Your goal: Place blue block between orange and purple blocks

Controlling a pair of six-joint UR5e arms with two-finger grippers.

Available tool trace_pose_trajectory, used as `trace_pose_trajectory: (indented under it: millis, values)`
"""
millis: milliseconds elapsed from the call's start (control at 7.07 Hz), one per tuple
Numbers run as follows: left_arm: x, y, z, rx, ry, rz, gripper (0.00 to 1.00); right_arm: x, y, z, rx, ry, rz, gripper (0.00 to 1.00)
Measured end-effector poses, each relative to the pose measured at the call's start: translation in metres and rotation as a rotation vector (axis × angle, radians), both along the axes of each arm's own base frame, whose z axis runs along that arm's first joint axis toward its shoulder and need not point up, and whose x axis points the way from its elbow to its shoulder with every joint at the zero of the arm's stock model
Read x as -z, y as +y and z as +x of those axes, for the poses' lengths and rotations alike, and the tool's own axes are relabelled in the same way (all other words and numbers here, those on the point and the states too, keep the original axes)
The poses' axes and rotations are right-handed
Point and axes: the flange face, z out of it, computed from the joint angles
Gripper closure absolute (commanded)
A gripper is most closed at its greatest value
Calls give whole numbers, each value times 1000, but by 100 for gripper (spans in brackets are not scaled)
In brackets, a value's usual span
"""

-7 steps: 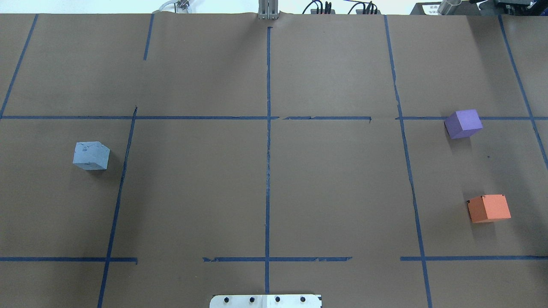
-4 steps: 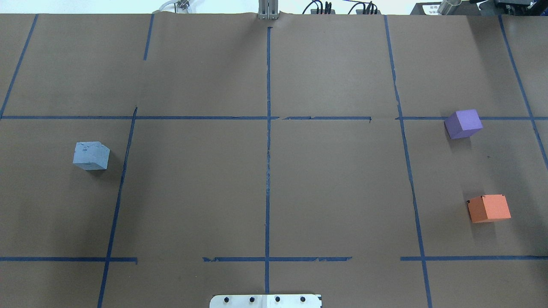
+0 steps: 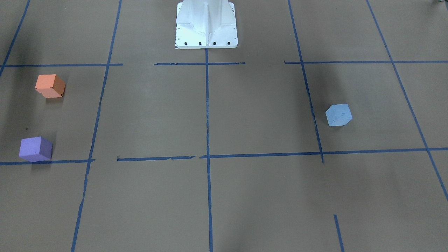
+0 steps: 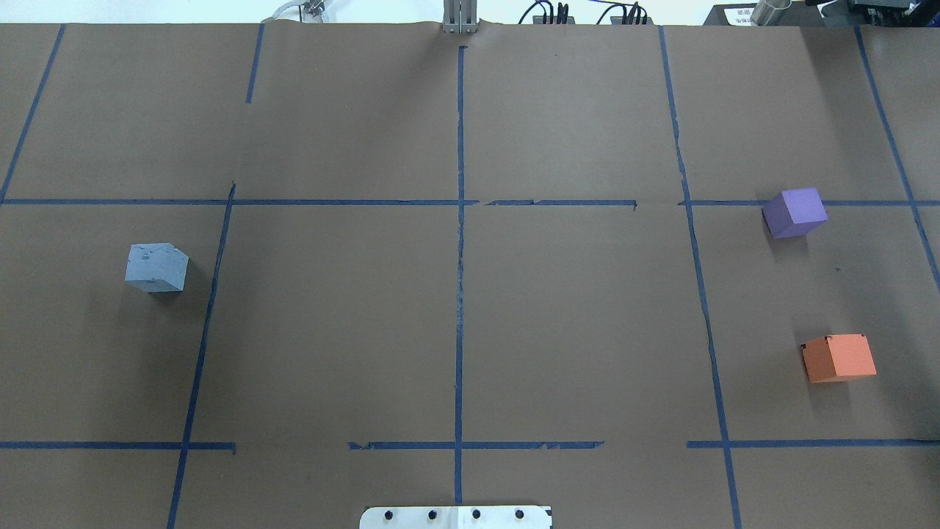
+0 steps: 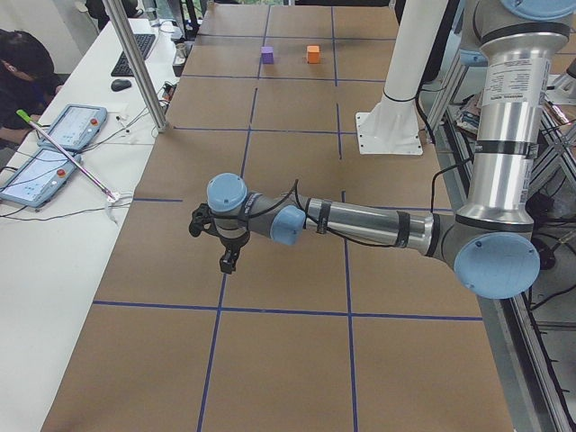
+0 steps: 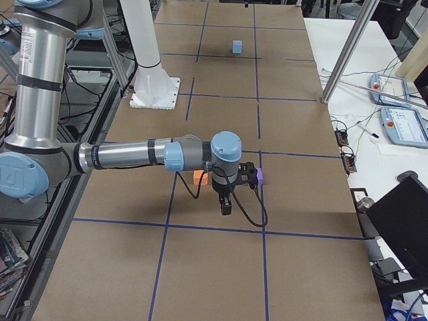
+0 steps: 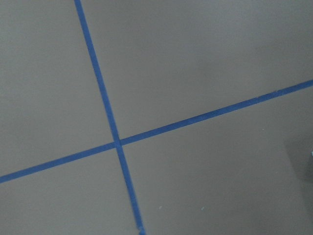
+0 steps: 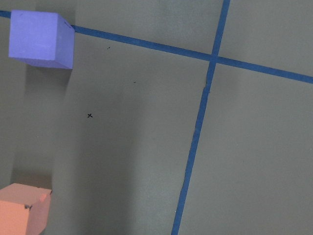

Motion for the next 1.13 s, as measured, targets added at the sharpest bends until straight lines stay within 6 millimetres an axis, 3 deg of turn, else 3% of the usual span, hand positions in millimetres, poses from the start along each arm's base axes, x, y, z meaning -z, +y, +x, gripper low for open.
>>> trace_pose_trajectory:
  millis: [283, 566, 1131]
  values:
    - [28, 13, 96, 127, 54, -115, 0, 5, 1, 0, -1, -1, 8, 0]
    - [40, 32, 171, 185, 55, -161, 0, 6, 1, 0, -1, -1, 10, 0]
    - [52, 51, 239, 152, 45, -174, 0, 5, 1, 0, 0, 0, 9, 0]
